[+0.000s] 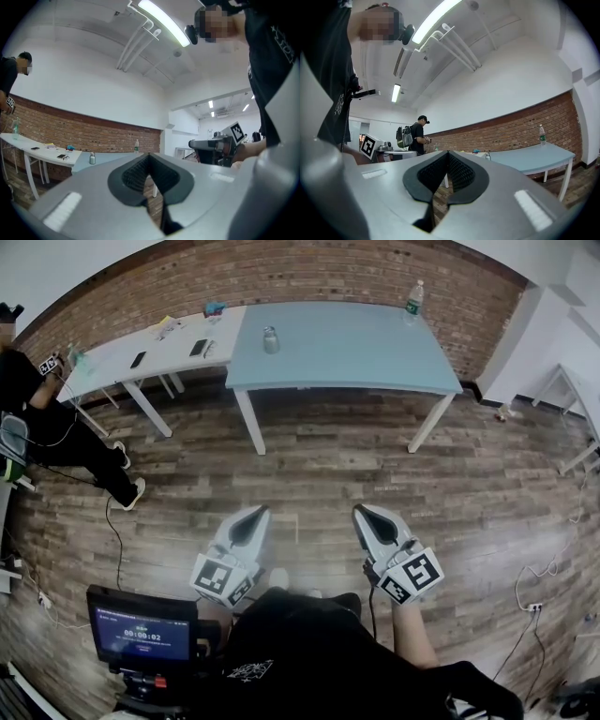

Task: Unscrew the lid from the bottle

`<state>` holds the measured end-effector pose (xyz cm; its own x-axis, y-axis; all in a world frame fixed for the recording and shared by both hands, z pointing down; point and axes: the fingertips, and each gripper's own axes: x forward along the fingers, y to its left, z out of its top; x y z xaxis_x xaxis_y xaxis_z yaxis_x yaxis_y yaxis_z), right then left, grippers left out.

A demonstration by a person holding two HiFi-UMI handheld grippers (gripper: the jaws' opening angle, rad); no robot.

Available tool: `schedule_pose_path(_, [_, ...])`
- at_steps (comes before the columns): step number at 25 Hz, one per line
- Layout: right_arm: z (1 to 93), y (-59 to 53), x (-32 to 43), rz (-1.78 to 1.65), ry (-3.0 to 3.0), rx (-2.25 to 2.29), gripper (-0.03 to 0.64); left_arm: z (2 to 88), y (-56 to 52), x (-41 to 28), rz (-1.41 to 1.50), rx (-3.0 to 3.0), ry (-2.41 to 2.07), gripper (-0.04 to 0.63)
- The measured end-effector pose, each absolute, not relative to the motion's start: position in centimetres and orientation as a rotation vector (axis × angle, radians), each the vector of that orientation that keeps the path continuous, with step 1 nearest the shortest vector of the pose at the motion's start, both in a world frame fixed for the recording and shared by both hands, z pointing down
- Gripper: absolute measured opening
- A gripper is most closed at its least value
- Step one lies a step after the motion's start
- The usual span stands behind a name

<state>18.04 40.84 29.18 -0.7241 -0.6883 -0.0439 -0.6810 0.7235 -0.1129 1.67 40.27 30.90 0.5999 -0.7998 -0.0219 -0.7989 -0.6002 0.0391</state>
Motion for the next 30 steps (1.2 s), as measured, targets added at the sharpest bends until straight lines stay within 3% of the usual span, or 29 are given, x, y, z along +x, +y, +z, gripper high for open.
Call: schedule_pose_path(30, [28.5, 37.2, 15.5, -0.12, 2.825, -1.183, 0.003, 31.0, 35.3, -0.3, -0.085, 2.804, -1.326, -0.002])
